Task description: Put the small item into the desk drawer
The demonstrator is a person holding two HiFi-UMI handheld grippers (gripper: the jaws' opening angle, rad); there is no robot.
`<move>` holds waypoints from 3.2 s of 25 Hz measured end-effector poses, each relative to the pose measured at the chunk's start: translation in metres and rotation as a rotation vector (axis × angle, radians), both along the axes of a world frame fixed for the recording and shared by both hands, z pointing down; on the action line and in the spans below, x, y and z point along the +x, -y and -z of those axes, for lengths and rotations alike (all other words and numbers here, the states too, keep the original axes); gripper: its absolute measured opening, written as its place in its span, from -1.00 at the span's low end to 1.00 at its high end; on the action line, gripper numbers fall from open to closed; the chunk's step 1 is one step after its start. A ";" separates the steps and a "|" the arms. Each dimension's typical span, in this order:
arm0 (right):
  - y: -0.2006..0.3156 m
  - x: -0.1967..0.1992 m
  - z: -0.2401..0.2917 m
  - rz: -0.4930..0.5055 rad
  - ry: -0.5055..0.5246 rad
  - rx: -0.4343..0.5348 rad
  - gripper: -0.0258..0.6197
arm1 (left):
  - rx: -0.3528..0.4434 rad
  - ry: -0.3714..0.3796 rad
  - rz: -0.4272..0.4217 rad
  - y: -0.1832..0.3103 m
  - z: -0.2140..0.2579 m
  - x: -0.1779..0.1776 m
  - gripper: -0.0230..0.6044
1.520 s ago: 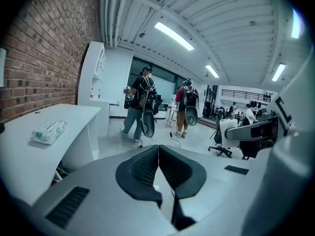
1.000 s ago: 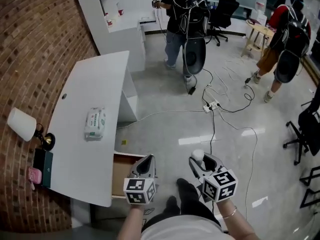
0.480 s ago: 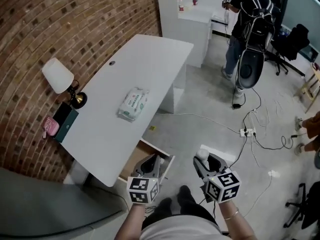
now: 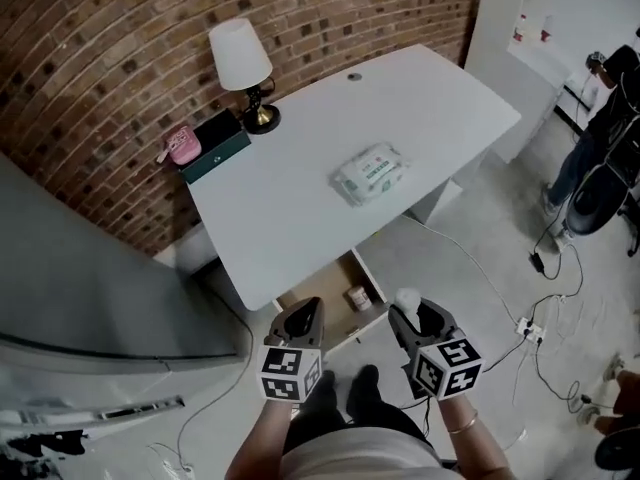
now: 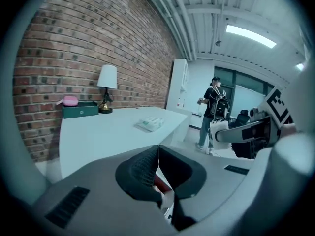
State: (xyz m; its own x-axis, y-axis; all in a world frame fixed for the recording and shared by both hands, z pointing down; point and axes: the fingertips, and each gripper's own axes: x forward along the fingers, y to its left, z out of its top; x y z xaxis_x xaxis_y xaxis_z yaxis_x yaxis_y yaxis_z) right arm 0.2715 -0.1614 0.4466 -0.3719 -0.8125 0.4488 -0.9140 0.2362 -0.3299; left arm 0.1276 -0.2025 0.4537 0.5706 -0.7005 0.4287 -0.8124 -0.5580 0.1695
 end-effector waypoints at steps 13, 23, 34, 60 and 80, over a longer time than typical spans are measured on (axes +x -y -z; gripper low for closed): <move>0.022 -0.141 -0.051 0.400 -0.021 -0.091 -0.35 | -0.051 0.015 0.397 -0.032 -0.033 -0.147 -0.86; 0.013 -0.208 -0.080 0.511 -0.064 -0.157 -0.35 | -0.086 -0.005 0.486 -0.054 -0.050 -0.208 -0.86; 0.013 -0.237 -0.140 0.526 -0.126 -0.242 -0.35 | -0.137 -0.008 0.536 -0.069 -0.086 -0.244 -0.86; 0.074 -0.288 -0.358 0.581 -0.328 -0.402 -0.35 | -0.229 -0.014 0.660 -0.071 -0.229 -0.284 -0.86; 0.115 -0.303 -0.444 0.559 -0.453 -0.478 -0.35 | -0.282 -0.052 0.750 -0.071 -0.277 -0.313 -0.86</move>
